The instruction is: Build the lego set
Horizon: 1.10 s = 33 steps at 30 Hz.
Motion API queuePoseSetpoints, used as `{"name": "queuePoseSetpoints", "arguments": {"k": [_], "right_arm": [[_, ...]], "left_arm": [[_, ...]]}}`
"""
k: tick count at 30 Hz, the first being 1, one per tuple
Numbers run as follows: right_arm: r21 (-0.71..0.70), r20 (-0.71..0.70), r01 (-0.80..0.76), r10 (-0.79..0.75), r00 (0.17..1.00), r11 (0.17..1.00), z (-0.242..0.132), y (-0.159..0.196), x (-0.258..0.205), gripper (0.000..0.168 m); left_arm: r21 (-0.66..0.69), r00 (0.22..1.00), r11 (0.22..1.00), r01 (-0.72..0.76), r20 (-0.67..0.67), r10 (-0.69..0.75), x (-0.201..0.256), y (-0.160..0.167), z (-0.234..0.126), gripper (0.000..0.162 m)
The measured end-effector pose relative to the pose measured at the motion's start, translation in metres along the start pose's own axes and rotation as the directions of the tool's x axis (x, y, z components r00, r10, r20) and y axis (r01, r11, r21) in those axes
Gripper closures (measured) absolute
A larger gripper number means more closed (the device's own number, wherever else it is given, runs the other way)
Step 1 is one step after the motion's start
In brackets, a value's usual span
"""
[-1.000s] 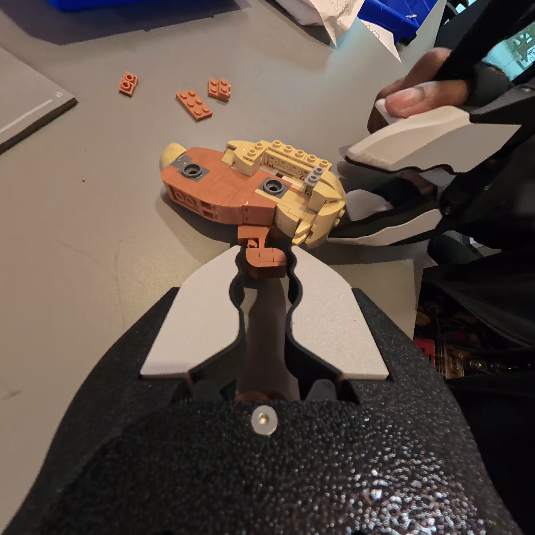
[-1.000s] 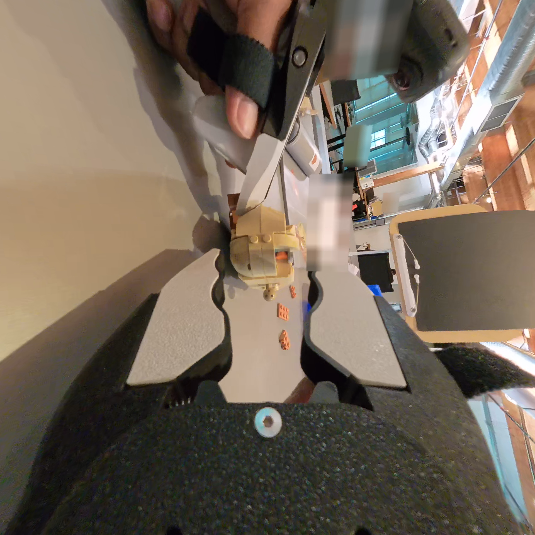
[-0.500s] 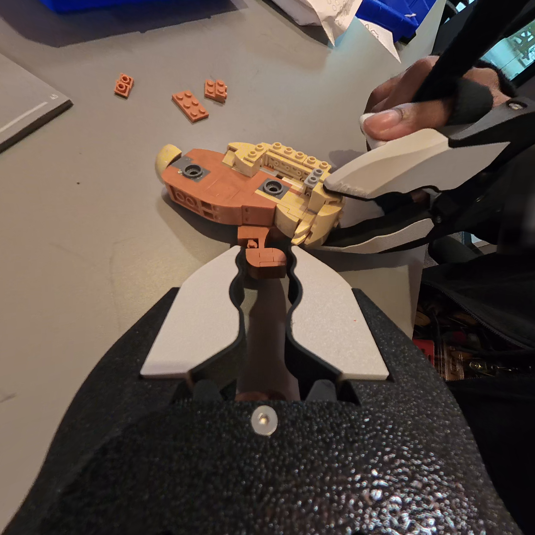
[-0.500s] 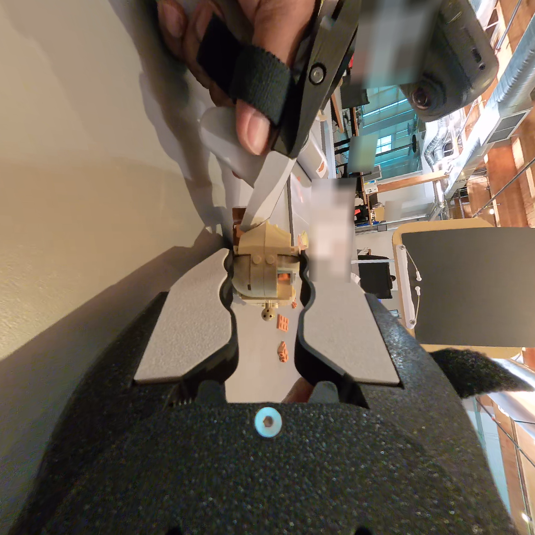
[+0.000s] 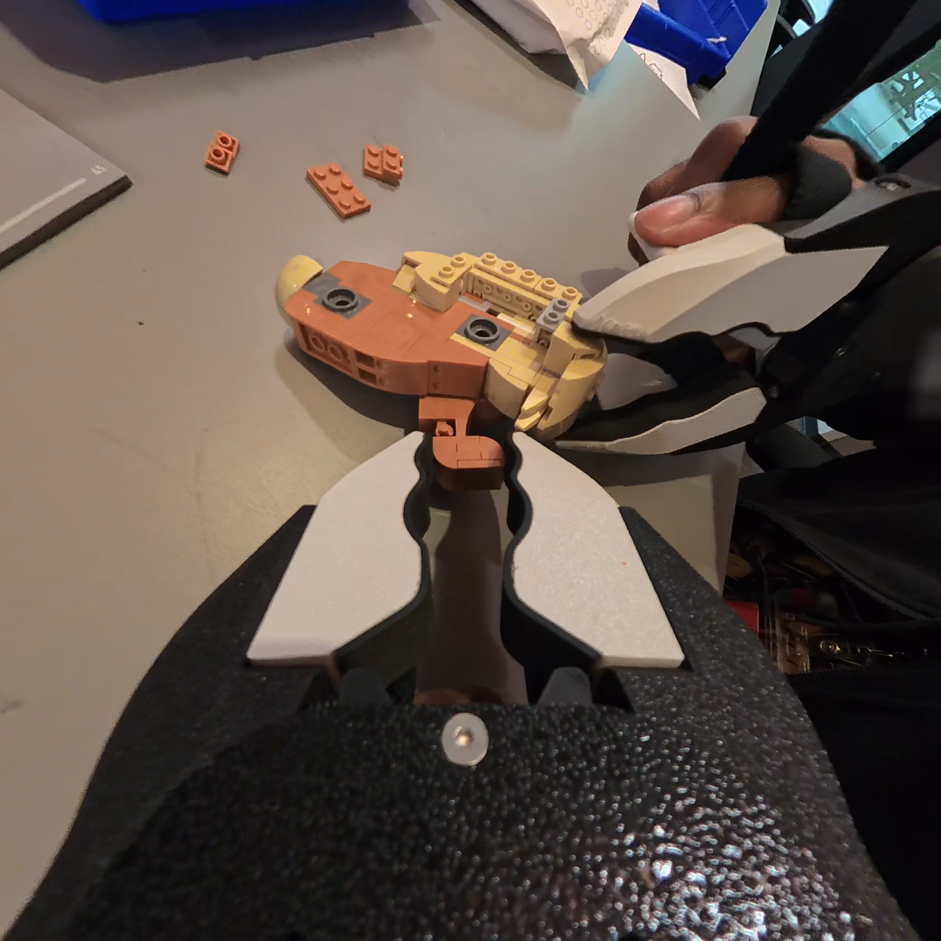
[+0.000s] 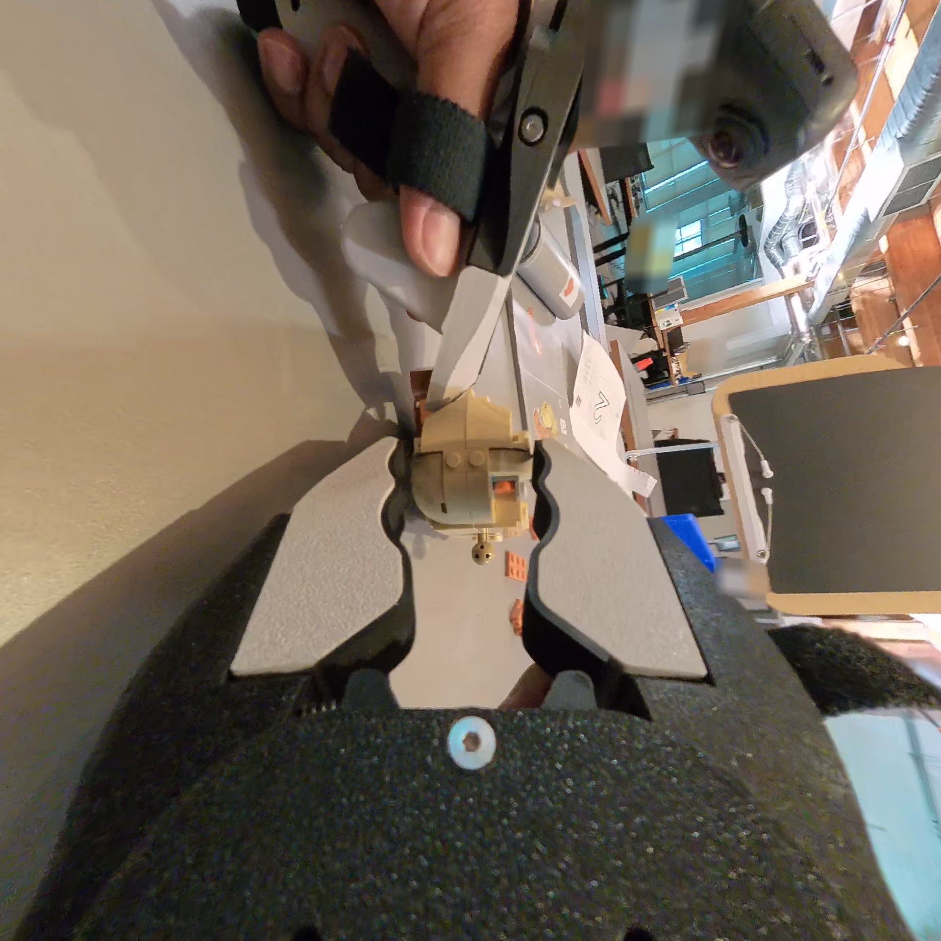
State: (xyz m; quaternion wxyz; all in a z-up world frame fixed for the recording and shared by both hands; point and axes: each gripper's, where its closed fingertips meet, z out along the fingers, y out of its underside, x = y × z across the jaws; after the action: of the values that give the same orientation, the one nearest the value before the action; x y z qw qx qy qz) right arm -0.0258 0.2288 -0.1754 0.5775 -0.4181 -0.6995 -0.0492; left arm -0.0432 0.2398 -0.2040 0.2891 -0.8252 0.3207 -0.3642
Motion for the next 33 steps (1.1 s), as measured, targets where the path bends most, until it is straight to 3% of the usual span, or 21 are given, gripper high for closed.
{"name": "queuePoseSetpoints", "arguments": {"k": [6,13,33], "right_arm": [[-0.022,0.002,-0.036,0.036,0.999,0.999,-0.006,0.012,0.0,0.113],[-0.075,-0.046,-0.039,0.036,0.998,0.996,-0.005,0.024,0.01,0.121],[0.034,-0.071,-0.087,0.09,0.993,0.996,-0.009,-0.001,0.038,0.124]], "left_arm": [[0.004,1.0,1.0,0.015,-0.011,-0.015,0.0,-0.001,-0.001,0.136],[0.031,0.996,0.998,0.062,-0.066,-0.06,0.002,-0.004,-0.004,0.136],[0.115,0.895,0.939,0.323,-0.361,-0.264,0.023,-0.02,-0.018,0.136]]}}
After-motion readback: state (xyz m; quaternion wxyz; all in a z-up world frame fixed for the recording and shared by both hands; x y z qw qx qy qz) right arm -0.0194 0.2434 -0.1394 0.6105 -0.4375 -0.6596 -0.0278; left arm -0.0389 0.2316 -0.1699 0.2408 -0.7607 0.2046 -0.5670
